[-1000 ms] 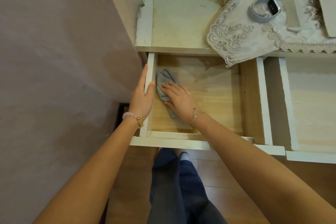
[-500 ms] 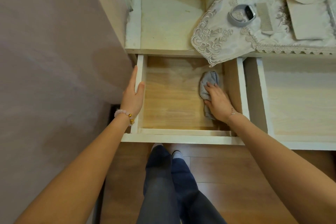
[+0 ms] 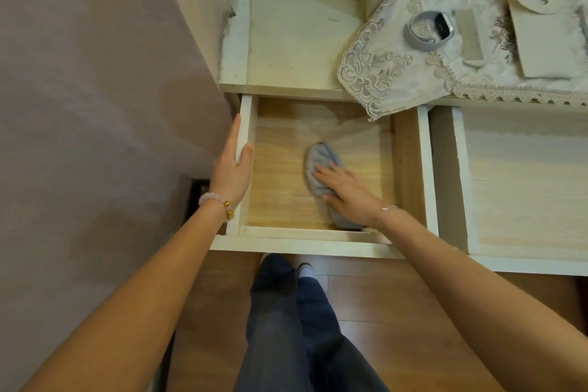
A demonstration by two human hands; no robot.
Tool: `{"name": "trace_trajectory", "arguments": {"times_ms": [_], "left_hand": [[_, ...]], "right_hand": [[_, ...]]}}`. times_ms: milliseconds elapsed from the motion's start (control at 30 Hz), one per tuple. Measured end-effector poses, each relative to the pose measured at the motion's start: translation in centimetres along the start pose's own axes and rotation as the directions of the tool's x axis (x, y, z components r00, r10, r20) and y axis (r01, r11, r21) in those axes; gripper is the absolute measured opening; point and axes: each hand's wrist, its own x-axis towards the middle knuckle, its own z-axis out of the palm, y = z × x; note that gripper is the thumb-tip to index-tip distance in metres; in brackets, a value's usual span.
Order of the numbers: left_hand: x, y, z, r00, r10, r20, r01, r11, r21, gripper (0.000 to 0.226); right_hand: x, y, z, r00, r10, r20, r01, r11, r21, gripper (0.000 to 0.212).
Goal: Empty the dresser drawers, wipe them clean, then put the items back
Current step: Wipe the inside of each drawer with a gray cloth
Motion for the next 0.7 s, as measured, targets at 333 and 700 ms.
{"name": "trace_trajectory", "arguments": {"times_ms": [333,700], "left_hand": [[0.0,0.0,0.1,1.000,0.005,-0.010,-0.005,0.999,0.039,0.050],[-0.4,0.6,-0.2,1.000,-0.007,0.007,0.007,1.000,0.020,0.051]], "right_hand": [[4.3,-6.0,3.0,0.936,-0.263,0.235,0.261,0.964,0.041,0.043],[0.6,-1.7,1.1,0.943,-0.199,0.266,0.196,0.980,0.038,0.040]]}}
